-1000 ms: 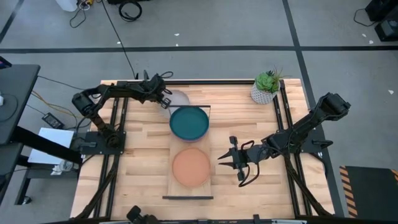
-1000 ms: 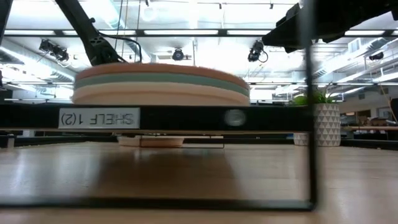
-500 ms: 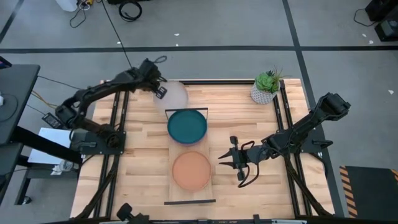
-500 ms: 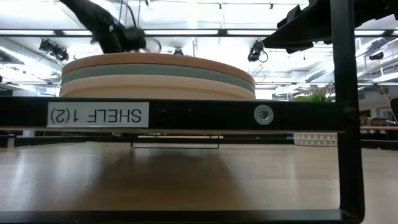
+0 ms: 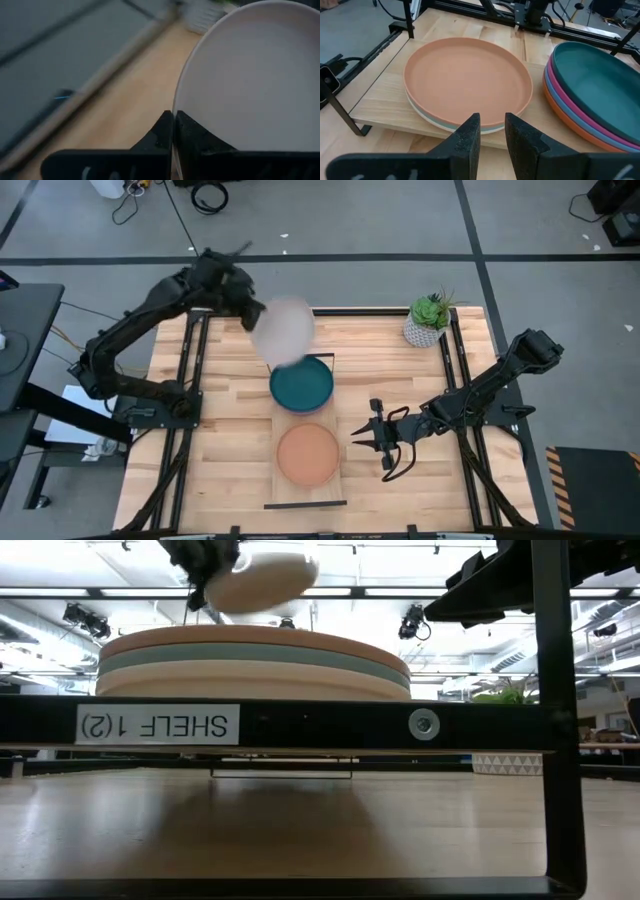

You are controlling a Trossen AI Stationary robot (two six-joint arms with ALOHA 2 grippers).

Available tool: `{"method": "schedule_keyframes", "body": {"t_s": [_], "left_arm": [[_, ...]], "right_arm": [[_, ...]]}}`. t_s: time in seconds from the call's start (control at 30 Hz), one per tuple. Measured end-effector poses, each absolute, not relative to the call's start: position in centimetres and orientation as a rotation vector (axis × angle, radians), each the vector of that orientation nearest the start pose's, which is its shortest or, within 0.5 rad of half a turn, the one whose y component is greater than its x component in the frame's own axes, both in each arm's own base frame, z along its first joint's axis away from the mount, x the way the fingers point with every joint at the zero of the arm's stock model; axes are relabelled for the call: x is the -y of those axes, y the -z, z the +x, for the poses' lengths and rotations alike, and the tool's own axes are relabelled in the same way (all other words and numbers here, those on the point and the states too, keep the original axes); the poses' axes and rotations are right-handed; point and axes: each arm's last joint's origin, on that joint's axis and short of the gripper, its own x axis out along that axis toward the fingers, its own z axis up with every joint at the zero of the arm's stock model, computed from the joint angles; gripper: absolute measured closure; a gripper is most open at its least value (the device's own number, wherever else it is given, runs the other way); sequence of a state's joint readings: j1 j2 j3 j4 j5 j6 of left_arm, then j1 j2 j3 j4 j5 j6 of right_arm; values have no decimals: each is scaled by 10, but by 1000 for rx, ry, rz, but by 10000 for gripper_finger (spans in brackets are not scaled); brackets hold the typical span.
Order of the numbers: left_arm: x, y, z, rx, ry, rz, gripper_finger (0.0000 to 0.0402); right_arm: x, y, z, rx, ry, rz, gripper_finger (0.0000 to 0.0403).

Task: Place and stack plates onto a shelf
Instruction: Stack the gray plate on top of the brown plate on the shelf

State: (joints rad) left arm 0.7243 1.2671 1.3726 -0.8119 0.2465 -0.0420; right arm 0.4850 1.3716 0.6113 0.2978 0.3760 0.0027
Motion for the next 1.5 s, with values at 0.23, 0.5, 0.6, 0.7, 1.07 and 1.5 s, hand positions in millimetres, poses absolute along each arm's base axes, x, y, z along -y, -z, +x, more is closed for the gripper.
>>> {"method": "schedule_keyframes", "body": {"t_s": [0.23,0.5,0.6,0.7,1.07,1.5], "left_arm": [[-79,-367,238,-755,-178,-280,389],[17,-352,267,-829,-101,-156,389],[36,-337,279,-887,-123,-187,389],[46,-316,295,-963,-145,-219,389],[52,-256,332,-1167,-168,-254,372],[80,-259,333,-1146,37,-115,285]], "right_arm": [[-114,-205,236,-426,-92,-194,307],[-109,-243,209,-306,-55,-170,307],[-107,-252,203,-265,-64,-174,307],[-106,-255,201,-253,-62,-191,307],[-108,-248,205,-283,-73,-223,307],[-113,-225,213,-363,-96,-204,307]]}}
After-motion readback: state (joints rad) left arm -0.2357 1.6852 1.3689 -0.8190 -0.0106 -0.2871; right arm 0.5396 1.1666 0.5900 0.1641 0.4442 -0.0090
